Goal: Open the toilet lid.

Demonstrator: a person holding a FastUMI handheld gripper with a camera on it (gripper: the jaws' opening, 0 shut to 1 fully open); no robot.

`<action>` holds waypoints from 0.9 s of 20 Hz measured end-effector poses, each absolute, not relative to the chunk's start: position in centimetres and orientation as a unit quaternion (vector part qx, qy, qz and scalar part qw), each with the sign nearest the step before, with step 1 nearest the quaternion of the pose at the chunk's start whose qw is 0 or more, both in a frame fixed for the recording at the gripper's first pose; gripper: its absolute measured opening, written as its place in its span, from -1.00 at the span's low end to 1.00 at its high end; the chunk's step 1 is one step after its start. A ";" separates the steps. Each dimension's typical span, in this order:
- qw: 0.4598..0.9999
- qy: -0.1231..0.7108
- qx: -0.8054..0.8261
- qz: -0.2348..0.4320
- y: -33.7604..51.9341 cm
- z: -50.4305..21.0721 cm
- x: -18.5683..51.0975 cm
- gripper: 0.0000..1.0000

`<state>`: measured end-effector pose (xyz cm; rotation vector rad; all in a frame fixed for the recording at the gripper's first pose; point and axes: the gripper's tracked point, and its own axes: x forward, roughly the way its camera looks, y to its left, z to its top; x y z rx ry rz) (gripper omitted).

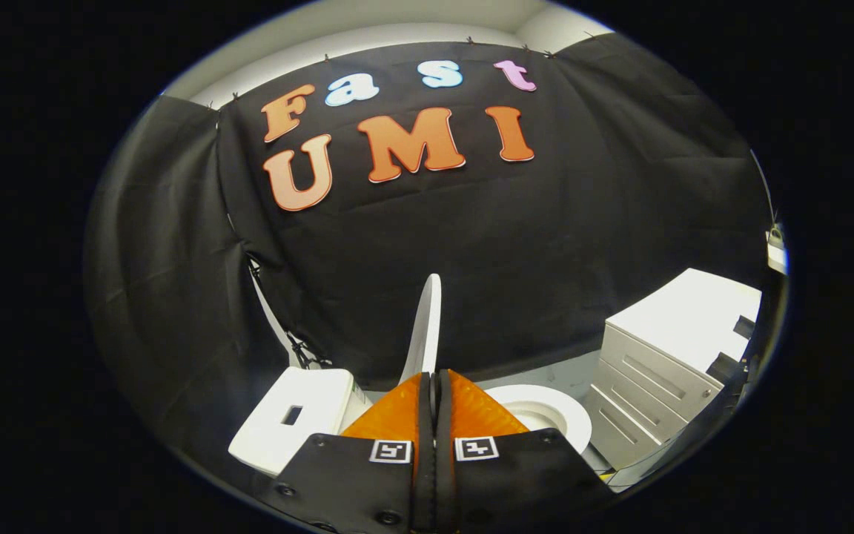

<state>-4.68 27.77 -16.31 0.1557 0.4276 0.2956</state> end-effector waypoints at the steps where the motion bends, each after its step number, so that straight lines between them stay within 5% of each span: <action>1: 0.963 0.210 0.075 0.151 28.4 -16.0 -4.9 -0.84; 18: 0.949 0.200 0.058 0.237 39.8 -13.2 -8.8 -0.84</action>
